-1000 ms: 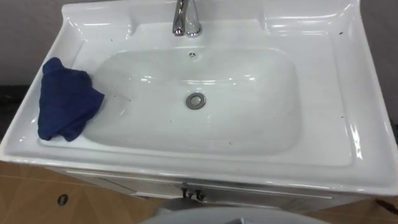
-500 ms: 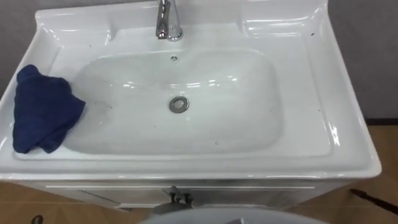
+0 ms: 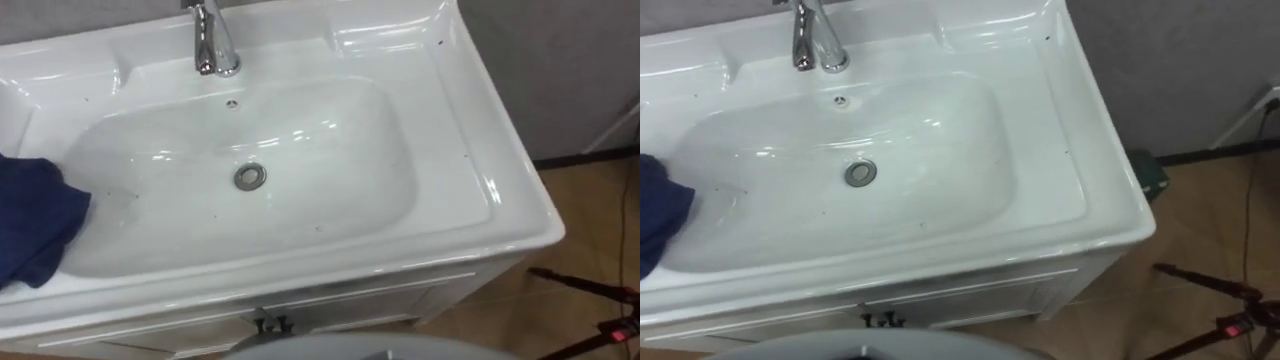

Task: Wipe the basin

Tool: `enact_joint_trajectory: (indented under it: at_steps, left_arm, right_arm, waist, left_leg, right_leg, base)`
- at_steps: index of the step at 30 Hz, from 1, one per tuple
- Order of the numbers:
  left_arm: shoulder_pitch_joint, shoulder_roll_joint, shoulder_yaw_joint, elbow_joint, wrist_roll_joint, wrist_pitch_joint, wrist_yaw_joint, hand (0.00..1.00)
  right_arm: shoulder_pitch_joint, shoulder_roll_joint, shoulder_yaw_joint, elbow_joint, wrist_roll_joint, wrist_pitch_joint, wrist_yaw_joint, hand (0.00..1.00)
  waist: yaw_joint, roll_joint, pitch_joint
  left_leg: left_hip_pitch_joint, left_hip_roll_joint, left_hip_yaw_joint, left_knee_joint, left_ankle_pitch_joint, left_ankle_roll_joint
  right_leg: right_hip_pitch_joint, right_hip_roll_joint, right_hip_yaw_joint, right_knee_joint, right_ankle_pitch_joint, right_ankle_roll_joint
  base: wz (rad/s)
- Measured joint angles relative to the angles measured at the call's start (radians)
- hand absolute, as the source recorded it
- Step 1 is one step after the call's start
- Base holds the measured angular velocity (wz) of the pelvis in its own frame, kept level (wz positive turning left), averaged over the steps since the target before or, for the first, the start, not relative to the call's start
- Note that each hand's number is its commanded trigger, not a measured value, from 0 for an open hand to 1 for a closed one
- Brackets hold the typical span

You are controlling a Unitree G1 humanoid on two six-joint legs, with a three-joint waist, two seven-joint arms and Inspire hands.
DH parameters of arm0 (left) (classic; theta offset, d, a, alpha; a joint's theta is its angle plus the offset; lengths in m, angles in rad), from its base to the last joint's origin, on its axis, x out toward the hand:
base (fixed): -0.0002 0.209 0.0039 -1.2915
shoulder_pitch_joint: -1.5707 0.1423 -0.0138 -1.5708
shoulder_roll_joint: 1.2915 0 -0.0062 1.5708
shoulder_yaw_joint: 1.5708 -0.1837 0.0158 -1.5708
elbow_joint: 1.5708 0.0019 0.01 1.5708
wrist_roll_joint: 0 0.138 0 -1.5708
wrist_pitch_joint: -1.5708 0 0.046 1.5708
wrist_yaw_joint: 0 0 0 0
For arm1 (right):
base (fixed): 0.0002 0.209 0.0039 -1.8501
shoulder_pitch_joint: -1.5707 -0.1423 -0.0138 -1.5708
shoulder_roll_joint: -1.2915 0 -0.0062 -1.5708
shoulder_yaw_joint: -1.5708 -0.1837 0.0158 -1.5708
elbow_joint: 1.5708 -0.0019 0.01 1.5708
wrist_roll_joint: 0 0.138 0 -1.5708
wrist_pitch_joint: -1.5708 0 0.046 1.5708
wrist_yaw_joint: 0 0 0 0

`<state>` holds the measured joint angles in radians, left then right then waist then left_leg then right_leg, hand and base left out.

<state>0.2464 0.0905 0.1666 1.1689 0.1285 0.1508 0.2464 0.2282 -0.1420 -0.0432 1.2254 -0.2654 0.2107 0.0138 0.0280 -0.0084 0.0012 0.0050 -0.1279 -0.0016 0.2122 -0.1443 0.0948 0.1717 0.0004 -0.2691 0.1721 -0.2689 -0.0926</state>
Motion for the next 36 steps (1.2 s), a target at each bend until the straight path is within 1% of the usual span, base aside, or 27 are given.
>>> enact_joint_trajectory:
  at_steps: [2, 4, 6, 7, 8, 11, 14, 16, 18, 22, 23, 26, 31, 36]
  left_arm:
    - [-0.002, 0.000, -0.018, -0.001, 0.008, 0.004, -0.028, 0.00]
    - [-0.002, 0.001, -0.044, -0.002, 0.018, 0.019, -0.055, 0.00]
    - [-0.007, 0.002, -0.077, -0.007, 0.042, 0.043, -0.093, 0.00]
    - [-0.007, 0.002, -0.084, -0.007, 0.048, 0.049, -0.102, 0.00]
    - [-0.011, 0.001, -0.094, -0.007, 0.072, 0.061, -0.113, 0.00]
    - [-0.025, 0.001, -0.097, -0.010, 0.103, 0.077, -0.141, 0.00]
    - [-0.050, 0.002, -0.097, -0.010, 0.123, 0.089, -0.156, 0.00]
    - [-0.063, 0.004, -0.097, -0.010, 0.130, 0.089, -0.166, 0.00]
    - [-0.070, 0.005, -0.105, -0.010, 0.145, 0.089, -0.176, 0.00]
    - [-0.076, 0.005, -0.113, -0.010, 0.165, 0.090, -0.188, 0.00]
    - [-0.076, 0.005, -0.112, -0.010, 0.187, 0.091, -0.188, 0.00]
    - [-0.068, 0.005, -0.112, -0.010, 0.217, 0.107, -0.178, 0.00]
    - [-0.073, 0.005, -0.110, -0.010, 0.257, 0.104, -0.167, 0.00]
    - [-0.078, 0.005, -0.110, -0.011, 0.260, 0.102, -0.162, 0.00]
  right_arm:
    - [-0.001, 0.000, 0.002, 0.006, 0.000, 0.003, 0.012, 0.00]
    - [-0.004, 0.002, 0.003, 0.007, 0.000, 0.009, 0.015, 0.00]
    - [-0.011, 0.001, 0.024, 0.006, -0.002, 0.013, 0.021, 0.00]
    - [-0.012, 0.002, 0.026, 0.006, -0.001, 0.016, 0.023, 0.00]
    - [-0.013, 0.004, 0.035, 0.006, -0.001, 0.026, 0.025, 0.00]
    - [-0.019, 0.007, 0.066, 0.007, -0.002, 0.043, 0.034, 0.00]
    - [-0.032, 0.013, 0.066, 0.021, -0.004, 0.052, 0.034, 0.00]
    - [-0.038, 0.014, 0.065, 0.022, -0.008, 0.053, 0.034, 0.00]
    - [-0.053, 0.014, 0.065, 0.028, -0.016, 0.053, 0.034, 0.00]
    - [-0.060, 0.015, 0.066, 0.035, -0.020, 0.053, 0.034, 0.00]
    - [-0.060, 0.017, 0.065, 0.036, -0.020, 0.053, 0.034, 0.00]
    - [-0.060, 0.021, 0.065, 0.036, -0.018, 0.053, 0.032, 0.00]
    - [-0.059, 0.023, 0.067, 0.051, -0.015, 0.052, 0.032, 0.00]
    - [-0.063, 0.024, 0.066, 0.056, -0.016, 0.053, 0.031, 0.00]
  waist:
    - [-0.004, 0.000, 0.0002]
    - [-0.009, 0.001, 0.0001]
    - [-0.017, -0.002, -0.0007]
    - [-0.020, -0.003, -0.0013]
    - [-0.024, -0.005, -0.0010]
    - [-0.026, -0.010, -0.0022]
    - [-0.027, -0.014, -0.0031]
    - [-0.027, -0.015, -0.0030]
    - [-0.032, -0.015, -0.0013]
    - [-0.034, -0.015, -0.0014]
    - [-0.036, -0.015, -0.0011]
    - [-0.047, -0.015, -0.0011]
    - [-0.053, -0.014, -0.0008]
    - [-0.054, -0.014, -0.0008]
  left_leg:
    - [0.005, 0.002, 0.006, -0.003, 0.000, -0.001]
    - [0.006, 0.007, 0.017, -0.007, 0.001, -0.002]
    - [0.001, 0.009, 0.026, -0.008, 0.002, -0.003]
    - [0.001, 0.009, 0.026, -0.009, 0.002, -0.003]
    - [0.001, 0.009, 0.032, -0.009, 0.002, -0.003]
    - [0.000, 0.010, 0.035, -0.008, 0.002, -0.003]
    - [0.000, 0.015, 0.054, 0.003, 0.002, -0.003]
    - [0.000, 0.016, 0.058, 0.005, 0.002, -0.003]
    - [0.000, 0.022, 0.084, 0.007, 0.001, -0.002]
    - [0.007, 0.025, 0.093, 0.006, 0.000, -0.004]
    - [0.009, 0.025, 0.094, 0.004, 0.000, -0.004]
    - [0.020, 0.028, 0.105, -0.008, 0.001, -0.005]
    - [0.020, 0.029, 0.106, -0.008, 0.001, -0.005]
    - [0.020, 0.029, 0.106, -0.006, 0.001, -0.005]
  right_leg:
    - [0.001, 0.001, 0.008, 0.002, 0.000, -0.001]
    - [-0.003, 0.003, 0.016, 0.003, 0.001, -0.004]
    - [-0.016, 0.003, 0.025, 0.013, 0.000, -0.006]
    - [-0.016, 0.003, 0.026, 0.014, 0.000, -0.006]
    - [-0.016, 0.003, 0.026, 0.014, 0.000, -0.006]
    - [-0.017, 0.003, 0.026, 0.014, 0.000, -0.006]
    - [-0.017, 0.003, 0.027, 0.016, 0.000, -0.006]
    - [-0.017, 0.003, 0.027, 0.017, 0.000, -0.006]
    - [-0.016, 0.004, 0.030, 0.017, 0.001, -0.006]
    - [-0.014, 0.006, 0.034, 0.017, 0.001, -0.007]
    - [-0.014, 0.006, 0.035, 0.017, 0.002, -0.008]
    - [-0.014, 0.007, 0.045, 0.018, 0.002, -0.009]
    - [-0.014, 0.008, 0.046, 0.019, 0.003, -0.009]
    - [-0.014, 0.008, 0.046, 0.019, 0.003, -0.009]
  base:
    - [-0.14]
    - [-0.16]
    - [-0.12]
    - [-0.04]
    - [0.00]
    - [0.00]
    - [0.00]
    - [0.00]
    - [0.00]
    - [-0.04]
    - [-0.04]
    - [-0.07]
    - [-0.01]
    - [0.00]
